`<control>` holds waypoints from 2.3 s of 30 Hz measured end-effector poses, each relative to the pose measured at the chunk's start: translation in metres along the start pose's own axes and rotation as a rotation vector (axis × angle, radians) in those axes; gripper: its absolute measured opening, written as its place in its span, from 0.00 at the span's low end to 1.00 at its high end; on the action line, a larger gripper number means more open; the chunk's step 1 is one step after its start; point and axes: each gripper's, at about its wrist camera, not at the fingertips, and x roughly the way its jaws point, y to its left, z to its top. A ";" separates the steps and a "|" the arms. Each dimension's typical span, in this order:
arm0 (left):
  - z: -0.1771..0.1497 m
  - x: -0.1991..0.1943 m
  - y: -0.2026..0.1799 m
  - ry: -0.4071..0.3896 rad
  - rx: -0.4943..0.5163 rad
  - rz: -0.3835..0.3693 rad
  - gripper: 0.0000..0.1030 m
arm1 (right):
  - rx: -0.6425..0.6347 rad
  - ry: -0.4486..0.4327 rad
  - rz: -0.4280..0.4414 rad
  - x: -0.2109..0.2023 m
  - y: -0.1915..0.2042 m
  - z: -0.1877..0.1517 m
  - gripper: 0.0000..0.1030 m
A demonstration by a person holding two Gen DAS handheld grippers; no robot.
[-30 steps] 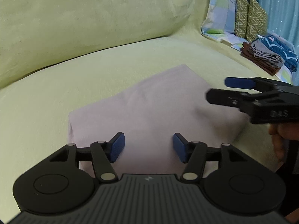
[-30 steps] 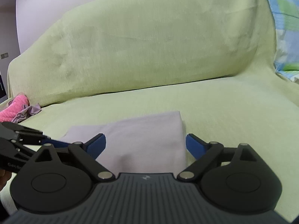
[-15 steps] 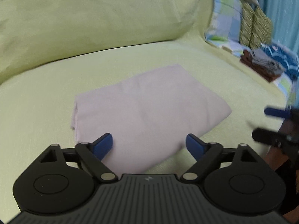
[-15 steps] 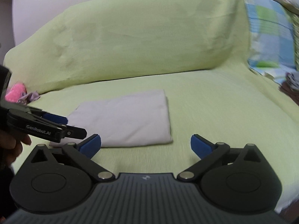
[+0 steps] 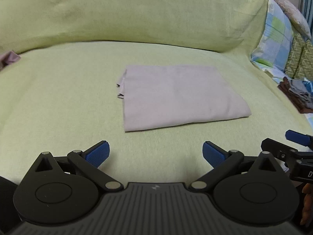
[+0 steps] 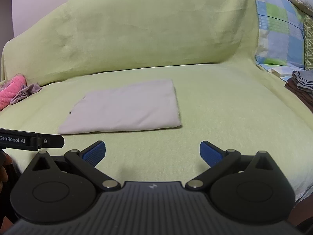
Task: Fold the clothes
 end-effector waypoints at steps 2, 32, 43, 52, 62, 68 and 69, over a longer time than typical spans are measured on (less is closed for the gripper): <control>-0.004 -0.005 -0.002 -0.018 0.020 0.016 0.99 | -0.013 0.005 0.001 0.000 0.003 -0.001 0.99; -0.028 -0.004 -0.011 0.054 0.056 0.010 0.99 | -0.039 0.053 -0.015 0.006 0.011 -0.004 0.99; -0.030 -0.002 -0.010 0.055 0.043 0.012 0.99 | -0.039 0.053 -0.017 0.008 0.010 -0.005 0.99; -0.031 0.002 -0.007 0.053 0.032 0.017 0.99 | -0.037 0.058 -0.019 0.013 0.009 -0.005 0.99; -0.032 0.005 -0.010 0.049 0.031 0.000 0.99 | -0.036 0.064 -0.022 0.015 0.008 -0.007 0.99; -0.032 0.005 -0.010 0.044 0.028 0.004 0.99 | -0.035 0.064 -0.025 0.015 0.007 -0.007 0.99; -0.033 0.005 -0.010 0.043 0.027 0.006 0.99 | -0.035 0.064 -0.025 0.015 0.007 -0.007 0.99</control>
